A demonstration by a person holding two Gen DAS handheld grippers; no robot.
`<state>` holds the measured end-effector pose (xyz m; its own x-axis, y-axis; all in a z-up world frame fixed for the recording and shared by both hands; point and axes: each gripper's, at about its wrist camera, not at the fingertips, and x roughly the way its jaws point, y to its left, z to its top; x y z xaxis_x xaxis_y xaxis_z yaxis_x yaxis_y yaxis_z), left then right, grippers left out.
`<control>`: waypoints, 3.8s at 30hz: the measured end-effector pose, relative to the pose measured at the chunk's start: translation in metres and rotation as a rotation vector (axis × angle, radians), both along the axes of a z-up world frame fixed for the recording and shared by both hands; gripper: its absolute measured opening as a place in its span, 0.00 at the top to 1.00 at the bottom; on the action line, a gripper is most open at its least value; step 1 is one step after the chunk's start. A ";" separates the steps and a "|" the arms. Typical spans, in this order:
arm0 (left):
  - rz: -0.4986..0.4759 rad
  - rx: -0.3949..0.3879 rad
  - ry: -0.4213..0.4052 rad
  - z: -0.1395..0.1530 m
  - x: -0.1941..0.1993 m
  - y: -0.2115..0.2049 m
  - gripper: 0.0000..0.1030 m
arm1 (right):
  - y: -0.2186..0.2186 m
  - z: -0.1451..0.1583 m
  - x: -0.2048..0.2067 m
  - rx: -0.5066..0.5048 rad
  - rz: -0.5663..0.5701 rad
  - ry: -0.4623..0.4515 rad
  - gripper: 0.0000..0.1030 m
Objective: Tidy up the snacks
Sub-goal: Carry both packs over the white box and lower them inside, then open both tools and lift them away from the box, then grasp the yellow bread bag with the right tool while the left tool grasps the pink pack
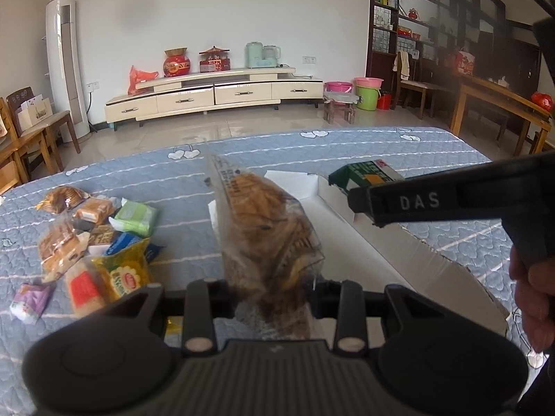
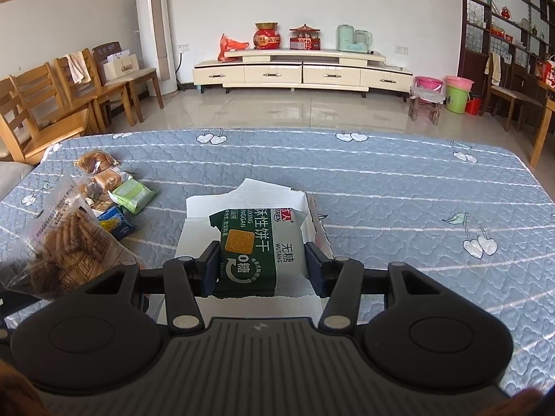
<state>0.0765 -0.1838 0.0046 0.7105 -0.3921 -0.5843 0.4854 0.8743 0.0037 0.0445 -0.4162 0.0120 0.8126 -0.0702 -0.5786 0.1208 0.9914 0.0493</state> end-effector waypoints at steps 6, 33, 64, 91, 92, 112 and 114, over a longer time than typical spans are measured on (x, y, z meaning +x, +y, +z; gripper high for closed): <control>-0.011 0.002 0.018 -0.008 0.006 -0.010 0.67 | -0.007 -0.005 0.017 0.013 0.026 0.035 0.39; -0.035 -0.023 0.042 0.003 0.006 -0.012 0.12 | -0.009 0.018 -0.005 -0.025 -0.014 -0.031 0.02; 0.297 0.016 0.016 0.004 -0.016 0.123 0.04 | 0.080 -0.008 -0.035 -0.001 0.013 -0.005 0.00; 0.419 -0.001 0.053 -0.019 -0.011 0.197 0.04 | 0.150 -0.034 -0.013 -0.013 0.160 0.063 0.00; 0.422 0.000 0.053 -0.019 -0.010 0.198 0.04 | 0.151 -0.035 -0.013 -0.013 0.163 0.065 0.00; 0.437 0.036 0.030 -0.033 0.017 0.216 0.03 | 0.160 -0.041 0.001 -0.002 0.183 0.085 0.00; 0.446 0.040 0.019 -0.037 0.027 0.223 0.01 | 0.159 -0.041 0.003 0.003 0.178 0.088 0.00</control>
